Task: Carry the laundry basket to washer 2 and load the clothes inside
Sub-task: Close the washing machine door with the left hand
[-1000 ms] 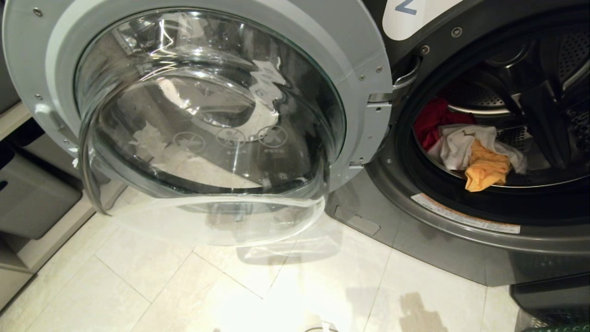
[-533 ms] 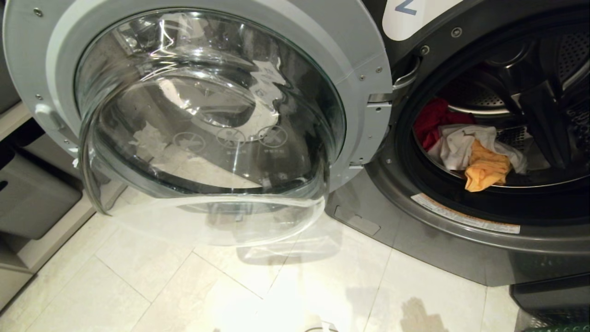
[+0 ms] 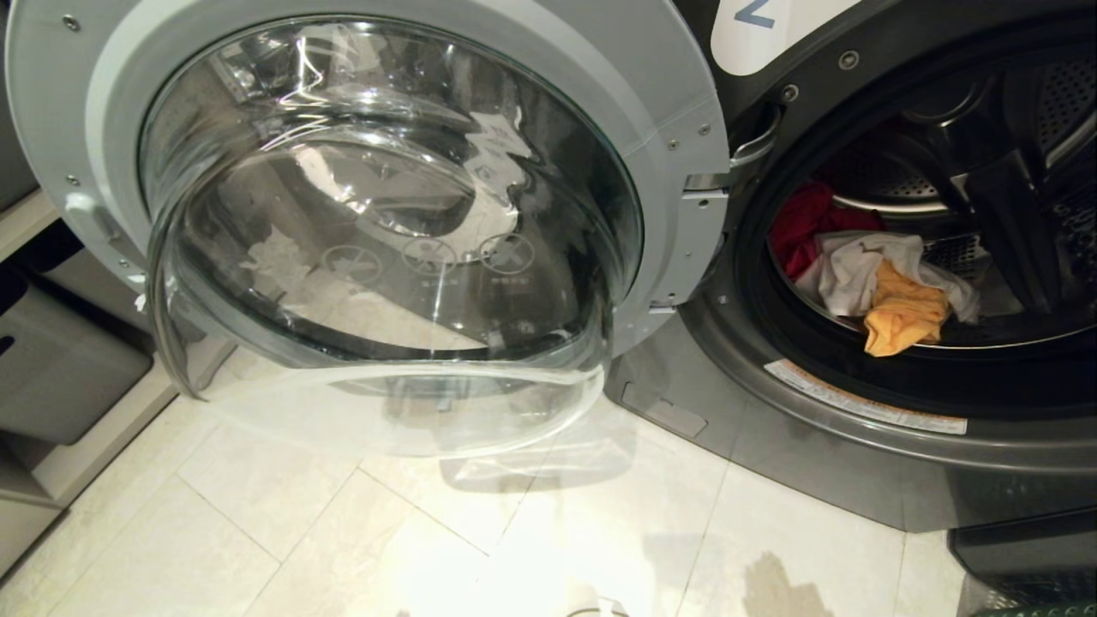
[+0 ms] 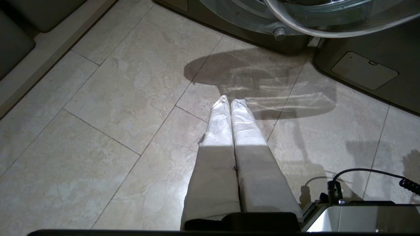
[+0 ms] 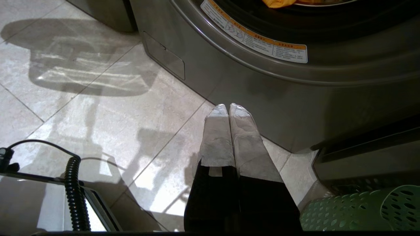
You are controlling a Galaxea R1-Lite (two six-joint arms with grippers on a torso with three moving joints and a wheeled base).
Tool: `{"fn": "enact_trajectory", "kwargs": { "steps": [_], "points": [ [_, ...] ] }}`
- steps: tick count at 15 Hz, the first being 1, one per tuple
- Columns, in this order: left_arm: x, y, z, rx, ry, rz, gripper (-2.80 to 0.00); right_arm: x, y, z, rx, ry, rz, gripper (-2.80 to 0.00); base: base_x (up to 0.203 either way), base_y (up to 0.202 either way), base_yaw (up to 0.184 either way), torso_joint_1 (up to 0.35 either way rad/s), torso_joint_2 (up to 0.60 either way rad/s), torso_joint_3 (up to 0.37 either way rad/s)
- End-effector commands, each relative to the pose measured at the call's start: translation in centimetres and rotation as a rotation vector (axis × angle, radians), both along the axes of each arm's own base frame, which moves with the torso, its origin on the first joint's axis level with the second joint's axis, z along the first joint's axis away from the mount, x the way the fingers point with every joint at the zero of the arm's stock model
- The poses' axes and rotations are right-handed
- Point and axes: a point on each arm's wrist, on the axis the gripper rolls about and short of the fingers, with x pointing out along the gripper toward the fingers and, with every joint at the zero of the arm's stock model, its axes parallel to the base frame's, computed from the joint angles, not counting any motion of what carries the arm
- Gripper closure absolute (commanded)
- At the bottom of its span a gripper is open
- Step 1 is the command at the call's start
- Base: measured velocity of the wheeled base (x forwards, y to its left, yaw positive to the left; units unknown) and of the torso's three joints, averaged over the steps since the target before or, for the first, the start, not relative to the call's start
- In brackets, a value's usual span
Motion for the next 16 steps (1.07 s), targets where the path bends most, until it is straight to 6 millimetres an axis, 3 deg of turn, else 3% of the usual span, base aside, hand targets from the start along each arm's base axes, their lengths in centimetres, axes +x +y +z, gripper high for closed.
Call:
{"fn": "enact_trajectory", "kwargs": {
  "steps": [1,16],
  "points": [
    [0.00,0.00,-0.01,0.000,0.000,0.000,0.00,0.03,0.00,-0.02,-0.013,0.002,0.001,0.00,0.000,0.000,0.000,0.000,0.00,0.000],
    [0.00,0.00,-0.01,0.000,0.000,0.000,0.00,0.02,-0.01,0.01,-0.003,0.003,-0.007,0.00,0.000,0.000,0.000,0.000,0.00,0.000]
  ]
}}
